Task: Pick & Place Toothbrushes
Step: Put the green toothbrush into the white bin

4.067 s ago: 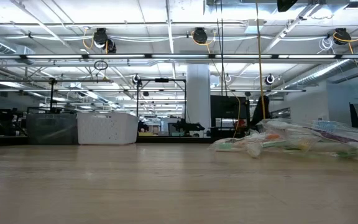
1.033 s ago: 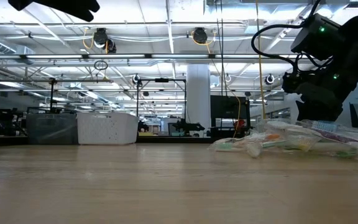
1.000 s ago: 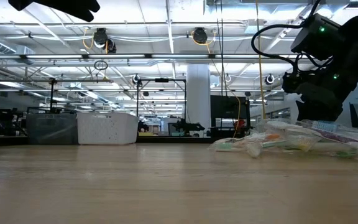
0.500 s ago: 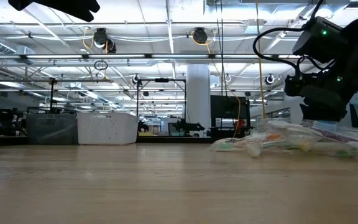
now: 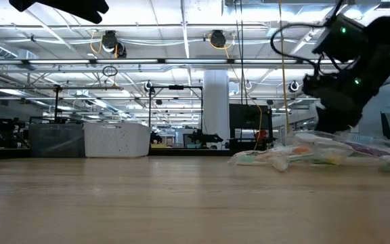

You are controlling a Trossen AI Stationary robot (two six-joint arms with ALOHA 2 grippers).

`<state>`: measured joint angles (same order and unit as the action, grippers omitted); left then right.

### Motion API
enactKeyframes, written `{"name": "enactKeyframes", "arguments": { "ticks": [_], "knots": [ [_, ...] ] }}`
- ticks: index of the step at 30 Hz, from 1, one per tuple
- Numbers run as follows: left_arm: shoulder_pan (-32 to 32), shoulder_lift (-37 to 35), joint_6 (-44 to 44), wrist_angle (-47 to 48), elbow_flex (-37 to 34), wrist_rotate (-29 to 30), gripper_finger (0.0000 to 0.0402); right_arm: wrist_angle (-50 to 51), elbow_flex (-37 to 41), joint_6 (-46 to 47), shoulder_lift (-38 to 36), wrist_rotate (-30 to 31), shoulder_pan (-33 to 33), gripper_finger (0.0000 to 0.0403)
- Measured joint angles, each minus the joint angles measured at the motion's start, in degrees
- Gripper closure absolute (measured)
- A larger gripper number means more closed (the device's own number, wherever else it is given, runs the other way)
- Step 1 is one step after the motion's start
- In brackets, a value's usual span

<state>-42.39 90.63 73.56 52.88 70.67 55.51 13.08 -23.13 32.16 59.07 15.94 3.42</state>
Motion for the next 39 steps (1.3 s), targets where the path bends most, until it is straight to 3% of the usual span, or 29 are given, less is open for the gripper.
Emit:
{"name": "enactKeyframes", "arguments": {
  "ticks": [6,16,31,39],
  "knots": [
    [0.1,0.0,0.0,0.0,0.0,0.1,0.0284,-14.6,-1.2,-4.8,-2.5,0.8,-3.0,0.0387],
    [2.3,0.0,-2.1,-2.9,0.0,0.2,0.0284,-46.8,-1.2,-21.2,-2.6,0.7,-15.7,0.0387],
    [8.9,0.0,-37.8,-36.7,0.0,-0.6,0.0284,-69.7,-1.2,-35.8,1.7,0.5,-26.5,0.0387],
    [13.9,1.9,-56.1,-56.2,0.0,-16.8,0.0284,-77.6,-1.2,-39.1,4.5,0.5,-29.1,0.0387]
  ]
}}
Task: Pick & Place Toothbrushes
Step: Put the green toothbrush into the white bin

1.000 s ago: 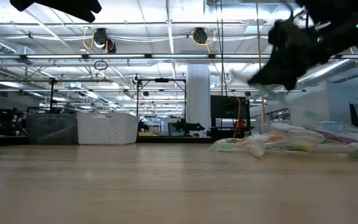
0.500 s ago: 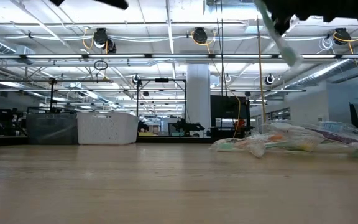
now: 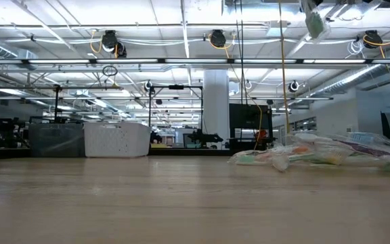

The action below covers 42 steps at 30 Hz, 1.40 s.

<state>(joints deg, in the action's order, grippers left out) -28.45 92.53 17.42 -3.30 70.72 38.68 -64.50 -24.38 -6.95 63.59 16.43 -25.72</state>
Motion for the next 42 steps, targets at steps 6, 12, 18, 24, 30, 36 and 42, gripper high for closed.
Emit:
{"name": "enactKeyframes", "arguments": {
  "ticks": [6,12,18,24,30,36,42],
  "knots": [
    [3.0,4.0,-8.9,-11.8,0.0,-6.3,0.0284,-1.8,0.0,-1.3,0.4,0.0,-1.1,0.0387],
    [6.7,9.0,-13.2,-23.1,0.0,-9.5,0.0284,-2.6,0.0,-2.5,0.4,-0.1,-1.9,0.0387],
    [9.9,14.4,-14.7,-34.8,0.0,-16.8,0.0284,-2.7,0.0,-2.7,0.4,-0.1,-1.8,0.0387],
    [11.6,17.5,-14.5,-41.7,0.0,-19.9,0.0284,-2.5,0.0,-2.8,0.4,-0.2,-1.8,0.0387],
    [12.8,20.3,-13.9,-46.4,0.0,-24.5,0.0284,-2.6,0.0,-2.9,0.4,-0.1,-1.8,0.0387],
    [13.1,22.6,-14.0,-48.1,0.0,-22.5,0.0284,-2.6,0.0,-3.0,0.4,-0.1,-1.8,0.0387],
    [14.4,22.7,-13.2,-48.4,0.0,-22.9,0.0284,-2.6,0.0,-3.0,0.4,0.0,-1.7,0.0387]
  ]
}}
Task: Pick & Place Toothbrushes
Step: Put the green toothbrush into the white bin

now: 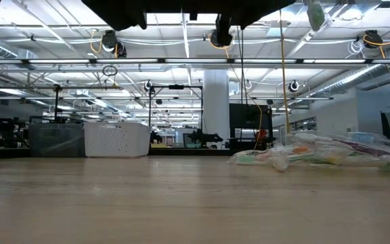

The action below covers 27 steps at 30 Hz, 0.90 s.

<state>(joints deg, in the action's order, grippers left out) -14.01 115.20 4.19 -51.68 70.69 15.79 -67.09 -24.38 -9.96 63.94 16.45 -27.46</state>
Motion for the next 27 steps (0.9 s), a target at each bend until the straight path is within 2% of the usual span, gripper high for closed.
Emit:
{"name": "enactKeyframes", "arguments": {
  "ticks": [5,9,13,17,22,27],
  "knots": [
    [0.2,0.0,-0.3,-2.3,0.0,-0.9,0.0284,0.0,0.0,-0.2,0.0,0.0,0.1,0.0387],
    [0.1,0.0,-0.7,-3.1,0.1,-4.4,0.0284,0.1,0.0,-0.3,0.0,-0.1,0.3,0.0387],
    [-0.2,0.0,-2.3,-2.7,2.1,-3.4,0.0284,0.1,0.0,0.1,0.0,-0.1,0.9,0.0387],
    [-0.1,0.1,-3.7,2.1,6.5,-3.3,0.0284,0.5,0.0,0.4,0.0,-0.1,1.3,0.0387],
    [0.2,3.8,-4.2,9.1,13.4,-3.6,0.0284,0.7,0.0,0.6,0.0,-0.4,1.2,0.0387],
    [0.2,5.3,-6.7,9.8,14.2,-3.7,0.0283,1.8,0.1,0.5,0.0,-0.5,1.0,0.0388]
  ]
}}
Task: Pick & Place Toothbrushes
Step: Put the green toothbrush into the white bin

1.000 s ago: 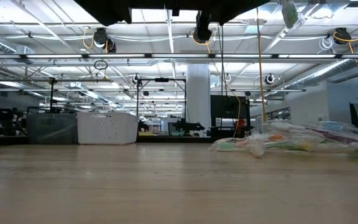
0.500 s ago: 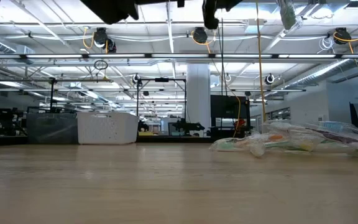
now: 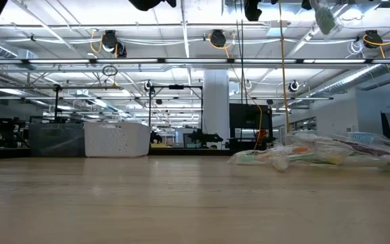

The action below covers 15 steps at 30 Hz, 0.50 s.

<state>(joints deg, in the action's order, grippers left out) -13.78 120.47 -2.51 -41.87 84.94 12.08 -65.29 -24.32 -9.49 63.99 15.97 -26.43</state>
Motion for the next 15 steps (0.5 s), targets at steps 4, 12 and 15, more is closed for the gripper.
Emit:
{"name": "enactKeyframes", "arguments": {
  "ticks": [4,12,15],
  "knots": [
    [0.0,-0.2,0.0,0.2,-0.1,-0.2,0.0284,-0.1,0.0,-0.1,0.0,0.3,-0.1,0.0388],
    [0.0,-0.3,1.4,4.5,-0.1,-0.6,0.0284,-0.2,0.0,-0.7,0.0,0.2,-0.1,0.0388],
    [0.2,-0.1,2.3,6.4,-0.3,-0.8,0.0285,-0.9,0.0,-0.8,0.0,0.4,-0.1,0.0388]
  ]
}}
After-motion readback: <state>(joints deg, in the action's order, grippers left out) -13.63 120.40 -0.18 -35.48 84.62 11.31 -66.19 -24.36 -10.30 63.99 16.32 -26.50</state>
